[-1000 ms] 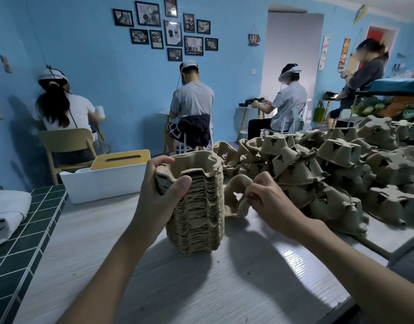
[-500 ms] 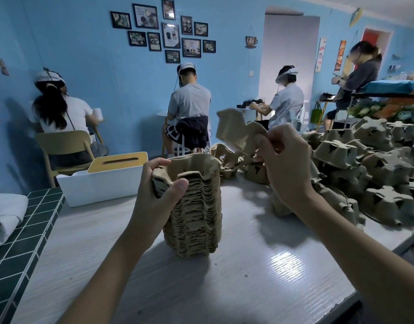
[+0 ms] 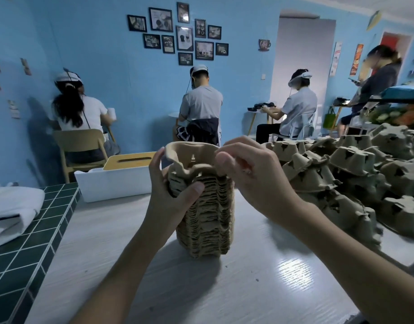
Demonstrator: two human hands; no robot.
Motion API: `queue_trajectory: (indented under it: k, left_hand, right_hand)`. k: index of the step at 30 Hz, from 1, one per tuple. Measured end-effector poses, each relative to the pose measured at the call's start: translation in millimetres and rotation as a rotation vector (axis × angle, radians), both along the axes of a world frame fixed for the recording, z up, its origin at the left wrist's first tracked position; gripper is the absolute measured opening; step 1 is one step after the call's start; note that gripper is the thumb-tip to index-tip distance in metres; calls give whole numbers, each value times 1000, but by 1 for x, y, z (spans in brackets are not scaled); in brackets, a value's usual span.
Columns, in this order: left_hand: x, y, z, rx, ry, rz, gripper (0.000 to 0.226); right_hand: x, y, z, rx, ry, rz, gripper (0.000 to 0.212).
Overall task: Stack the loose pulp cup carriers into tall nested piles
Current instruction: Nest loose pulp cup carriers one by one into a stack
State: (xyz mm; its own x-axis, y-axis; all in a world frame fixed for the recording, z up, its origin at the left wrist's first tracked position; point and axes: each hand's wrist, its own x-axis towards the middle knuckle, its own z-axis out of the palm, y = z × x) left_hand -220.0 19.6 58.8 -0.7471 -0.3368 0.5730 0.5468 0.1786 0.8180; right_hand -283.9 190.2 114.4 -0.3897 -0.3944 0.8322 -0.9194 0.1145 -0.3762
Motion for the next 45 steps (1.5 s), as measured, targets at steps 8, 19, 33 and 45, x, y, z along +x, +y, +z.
queue_trajectory:
  k: [8, 19, 33, 45]
  left_hand:
    - [-1, -5, 3, -73, -35, 42, 105]
    - [-14, -59, 8, -59, -55, 192, 71]
    - [-23, -64, 2, -43, -41, 108, 66]
    - [-22, -63, 2, -45, -46, 94, 65]
  right_hand:
    - [8, 1, -25, 117, -813, 331, 70]
    - [-52, -64, -64, -20, -756, 298, 42]
    - [-177, -109, -106, 624, -397, -536, 50]
    - [-137, -72, -110, 268, -429, -384, 40]
